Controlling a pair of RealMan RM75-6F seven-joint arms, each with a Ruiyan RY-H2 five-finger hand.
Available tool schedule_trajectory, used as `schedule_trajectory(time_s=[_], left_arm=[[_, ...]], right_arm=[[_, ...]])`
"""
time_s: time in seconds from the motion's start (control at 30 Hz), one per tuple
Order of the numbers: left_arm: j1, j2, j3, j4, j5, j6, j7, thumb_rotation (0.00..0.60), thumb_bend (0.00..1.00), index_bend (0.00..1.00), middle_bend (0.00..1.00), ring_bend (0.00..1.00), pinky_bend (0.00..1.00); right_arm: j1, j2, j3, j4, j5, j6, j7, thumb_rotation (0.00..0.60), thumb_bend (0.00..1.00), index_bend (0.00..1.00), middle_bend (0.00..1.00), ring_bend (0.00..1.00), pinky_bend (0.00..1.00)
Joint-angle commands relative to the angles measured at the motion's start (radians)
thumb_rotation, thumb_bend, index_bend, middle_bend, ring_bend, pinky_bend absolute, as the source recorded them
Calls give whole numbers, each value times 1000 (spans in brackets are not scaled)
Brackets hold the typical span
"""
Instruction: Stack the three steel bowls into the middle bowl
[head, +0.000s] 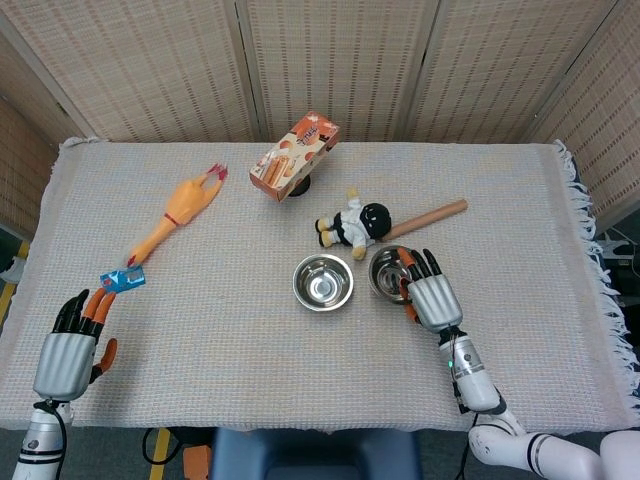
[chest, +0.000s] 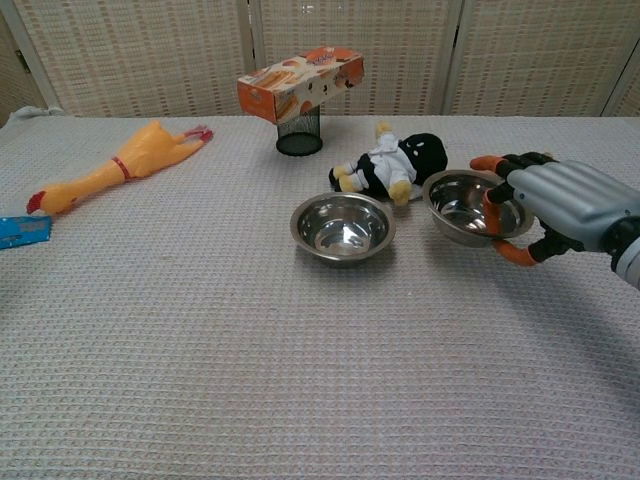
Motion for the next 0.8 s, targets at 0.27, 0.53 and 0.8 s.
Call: schedule_trajectory(time_s=[0.27, 0.53, 0.8], left_arm=[[14, 18, -21, -8, 12, -1, -30, 600, 451, 0, 33, 0, 118], [29, 40, -36, -22, 19, 9, -58, 600, 452, 0, 33, 0, 118], [43, 47, -39, -30, 32, 13, -54, 600, 451, 0, 33, 0, 119]], right_arm=[[74, 5, 17, -172, -81, 28, -75, 600, 432, 684, 51, 0, 0], [177, -127, 73, -76, 38, -93, -159, 600, 425, 255, 31, 0, 0], [116, -13, 36, -275, 99, -49, -234, 600, 150, 0, 0, 0, 0]])
